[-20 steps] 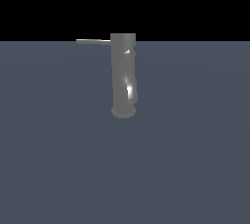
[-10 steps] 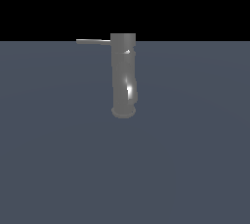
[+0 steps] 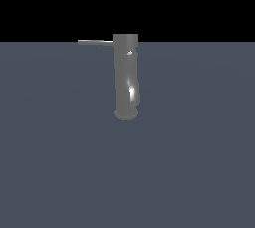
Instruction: Turn on the faucet by rotating a designated handle.
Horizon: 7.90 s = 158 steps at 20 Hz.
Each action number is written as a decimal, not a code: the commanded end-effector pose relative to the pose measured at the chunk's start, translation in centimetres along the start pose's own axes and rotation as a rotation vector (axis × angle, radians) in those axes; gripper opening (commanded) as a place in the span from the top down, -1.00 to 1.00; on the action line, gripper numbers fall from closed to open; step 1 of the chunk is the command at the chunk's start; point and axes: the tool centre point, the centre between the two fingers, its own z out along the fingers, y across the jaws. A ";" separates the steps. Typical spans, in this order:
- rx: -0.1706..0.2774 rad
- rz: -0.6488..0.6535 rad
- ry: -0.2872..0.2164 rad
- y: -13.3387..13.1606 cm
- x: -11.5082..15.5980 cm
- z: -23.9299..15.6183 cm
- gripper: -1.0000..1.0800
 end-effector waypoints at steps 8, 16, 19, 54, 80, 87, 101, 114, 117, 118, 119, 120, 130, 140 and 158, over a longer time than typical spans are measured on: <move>0.046 0.215 -0.027 -1.9 5.3 1.3 1.00; 0.065 0.414 -0.052 -3.7 10.0 3.3 1.00; 0.067 0.490 -0.061 -4.4 11.7 4.2 1.00; -0.028 1.326 -0.004 -13.7 27.3 19.5 1.00; -0.040 1.407 0.025 -14.3 26.2 21.5 1.00; -0.040 1.407 0.025 -13.9 24.5 21.5 1.00; -0.040 1.408 0.025 -13.0 20.9 21.4 1.00; -0.038 1.408 0.028 -11.9 18.5 21.3 1.00; -0.038 1.408 0.028 -11.0 17.9 21.3 1.00; -0.038 1.408 0.028 -10.7 17.7 21.3 1.00; -0.038 1.408 0.028 -10.4 17.5 21.3 1.00; -0.038 1.408 0.028 -10.1 17.3 21.2 1.00; -0.039 1.408 0.026 -6.9 15.2 21.1 1.00; -0.040 1.408 0.025 -3.6 13.1 20.9 1.00; -0.040 1.407 0.026 5.0 15.3 20.6 1.00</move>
